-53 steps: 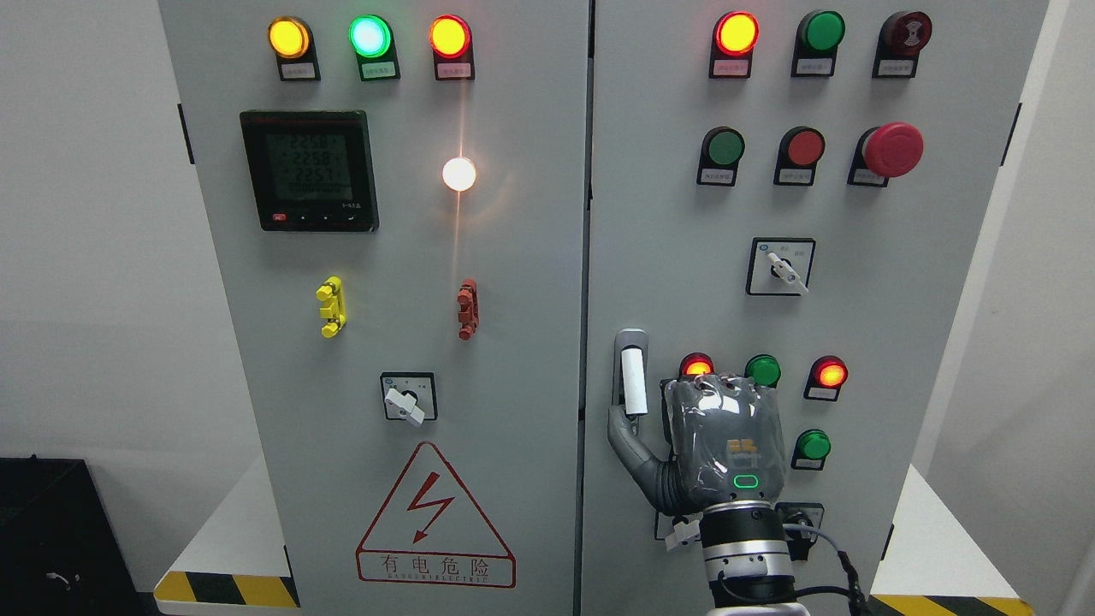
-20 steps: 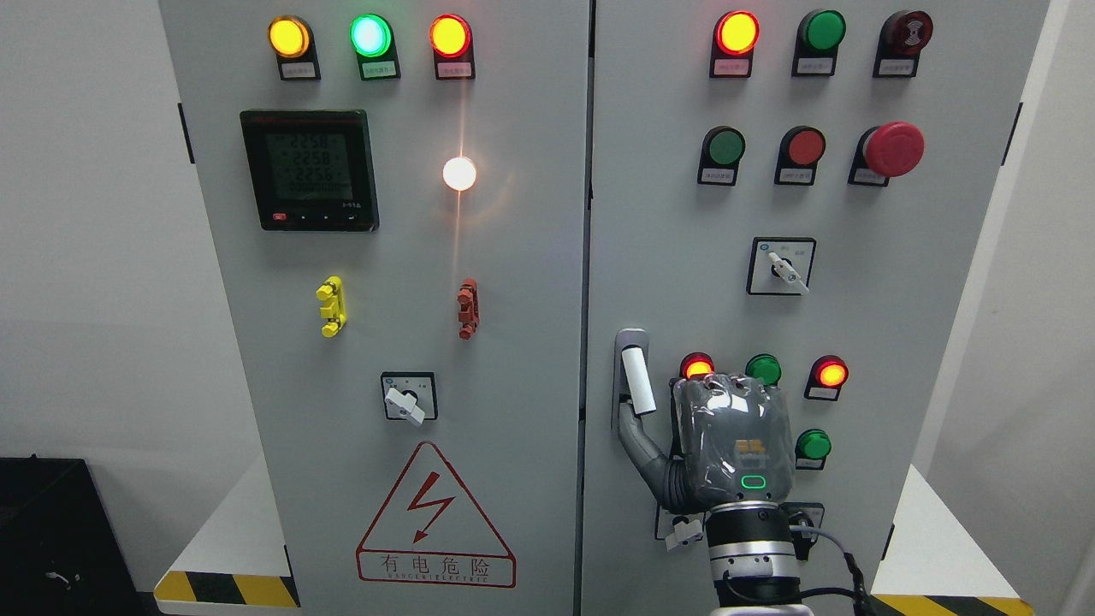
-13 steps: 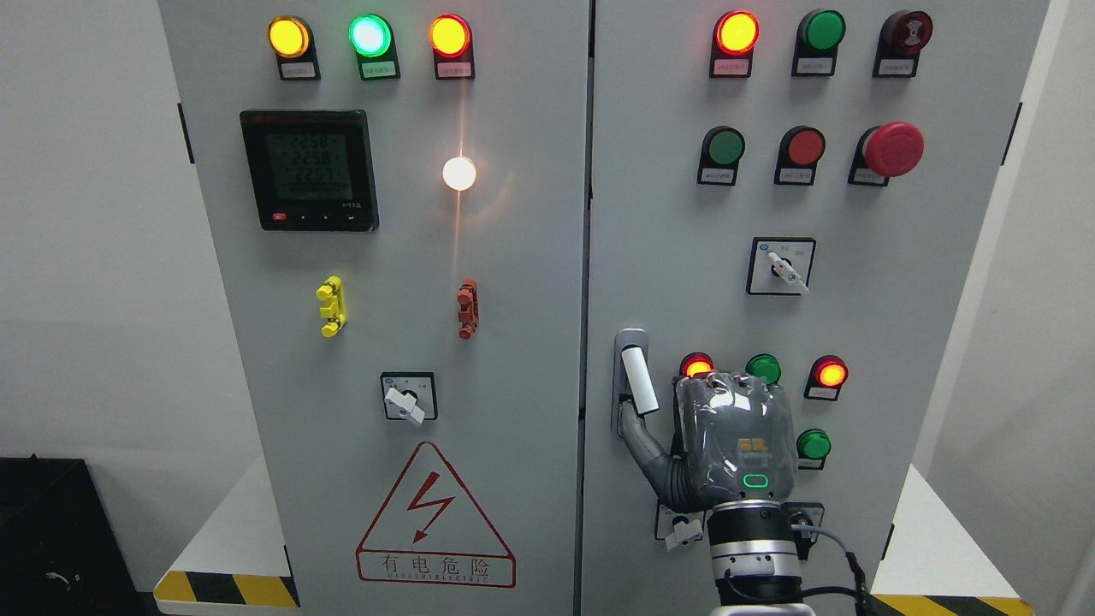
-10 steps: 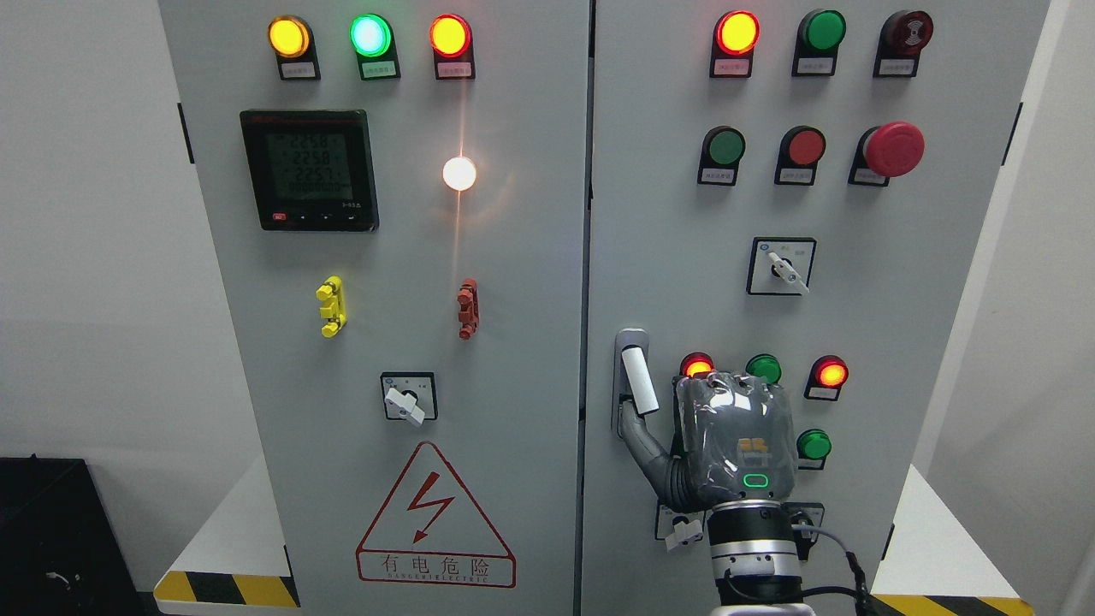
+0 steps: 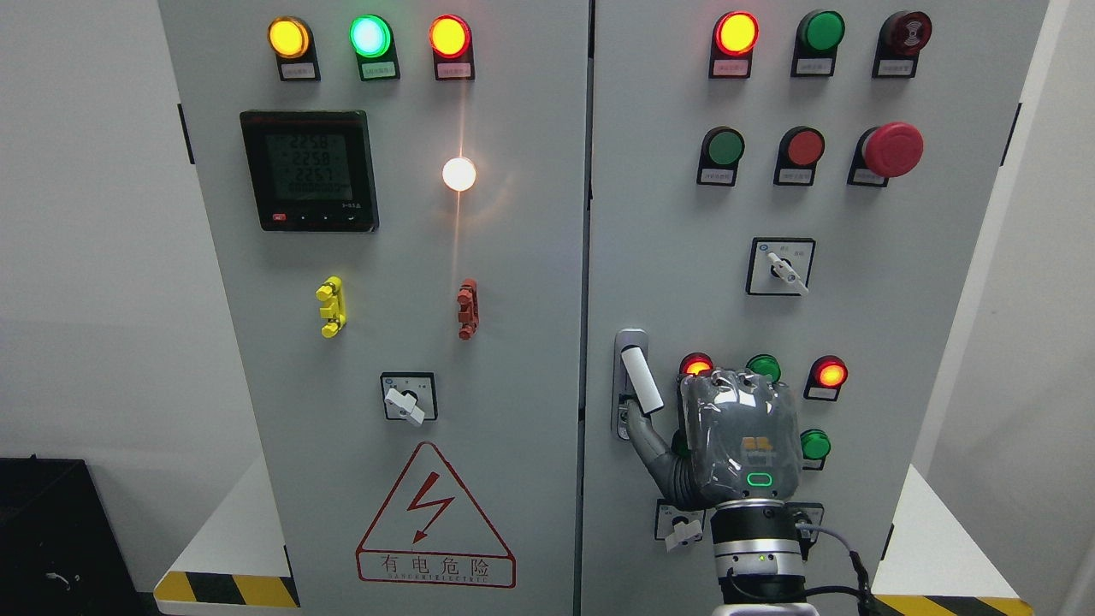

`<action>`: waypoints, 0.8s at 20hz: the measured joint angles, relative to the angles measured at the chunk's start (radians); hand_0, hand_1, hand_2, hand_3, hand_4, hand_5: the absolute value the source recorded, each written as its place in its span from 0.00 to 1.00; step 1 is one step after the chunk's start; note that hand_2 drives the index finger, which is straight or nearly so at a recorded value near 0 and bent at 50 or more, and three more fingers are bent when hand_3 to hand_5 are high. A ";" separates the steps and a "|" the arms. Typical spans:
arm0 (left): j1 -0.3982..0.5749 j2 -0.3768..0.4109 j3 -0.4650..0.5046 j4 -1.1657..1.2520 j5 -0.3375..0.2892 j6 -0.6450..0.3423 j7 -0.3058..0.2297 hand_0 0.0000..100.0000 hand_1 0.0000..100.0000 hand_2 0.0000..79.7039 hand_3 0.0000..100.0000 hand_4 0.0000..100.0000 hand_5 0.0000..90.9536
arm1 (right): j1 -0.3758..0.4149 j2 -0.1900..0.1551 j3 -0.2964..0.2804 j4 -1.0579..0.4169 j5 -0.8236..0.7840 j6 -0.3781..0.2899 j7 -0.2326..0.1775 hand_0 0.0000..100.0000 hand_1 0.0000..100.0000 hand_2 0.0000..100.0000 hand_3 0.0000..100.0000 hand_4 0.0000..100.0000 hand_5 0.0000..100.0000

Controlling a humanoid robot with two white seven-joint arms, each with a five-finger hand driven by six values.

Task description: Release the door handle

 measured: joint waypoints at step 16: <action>0.000 0.000 0.000 0.000 0.000 0.000 0.000 0.12 0.56 0.00 0.00 0.00 0.00 | 0.000 -0.001 -0.003 -0.004 0.008 -0.002 0.006 0.46 0.36 0.94 1.00 1.00 0.94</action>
